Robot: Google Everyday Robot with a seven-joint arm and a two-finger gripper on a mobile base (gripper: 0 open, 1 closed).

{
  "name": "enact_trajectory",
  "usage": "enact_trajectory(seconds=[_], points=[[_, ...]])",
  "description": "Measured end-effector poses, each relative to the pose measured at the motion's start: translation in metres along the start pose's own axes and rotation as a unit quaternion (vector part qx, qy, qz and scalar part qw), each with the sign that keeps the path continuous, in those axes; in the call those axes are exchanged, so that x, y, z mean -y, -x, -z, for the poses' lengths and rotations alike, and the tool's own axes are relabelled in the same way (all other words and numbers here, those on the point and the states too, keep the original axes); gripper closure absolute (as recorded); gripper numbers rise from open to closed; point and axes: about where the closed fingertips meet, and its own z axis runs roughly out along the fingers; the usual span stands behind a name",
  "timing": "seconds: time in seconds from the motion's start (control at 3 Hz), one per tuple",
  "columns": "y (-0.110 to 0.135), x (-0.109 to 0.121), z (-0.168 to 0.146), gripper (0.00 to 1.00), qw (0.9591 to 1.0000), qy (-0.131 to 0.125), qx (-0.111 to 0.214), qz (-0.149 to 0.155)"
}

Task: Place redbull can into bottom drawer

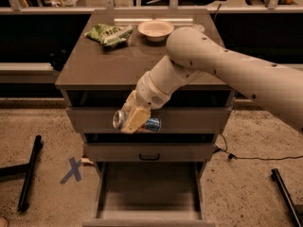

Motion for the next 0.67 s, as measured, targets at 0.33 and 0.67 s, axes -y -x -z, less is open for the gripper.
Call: enact_trajectory(seconds=[0.33, 0.67], points=[[-0.019, -0.005, -0.014, 1.0, 0.9992, 0.011, -0.006, -0.037], [-0.057, -0.023, -0.038, 1.0, 0.993, 0.02, -0.006, -0.117]])
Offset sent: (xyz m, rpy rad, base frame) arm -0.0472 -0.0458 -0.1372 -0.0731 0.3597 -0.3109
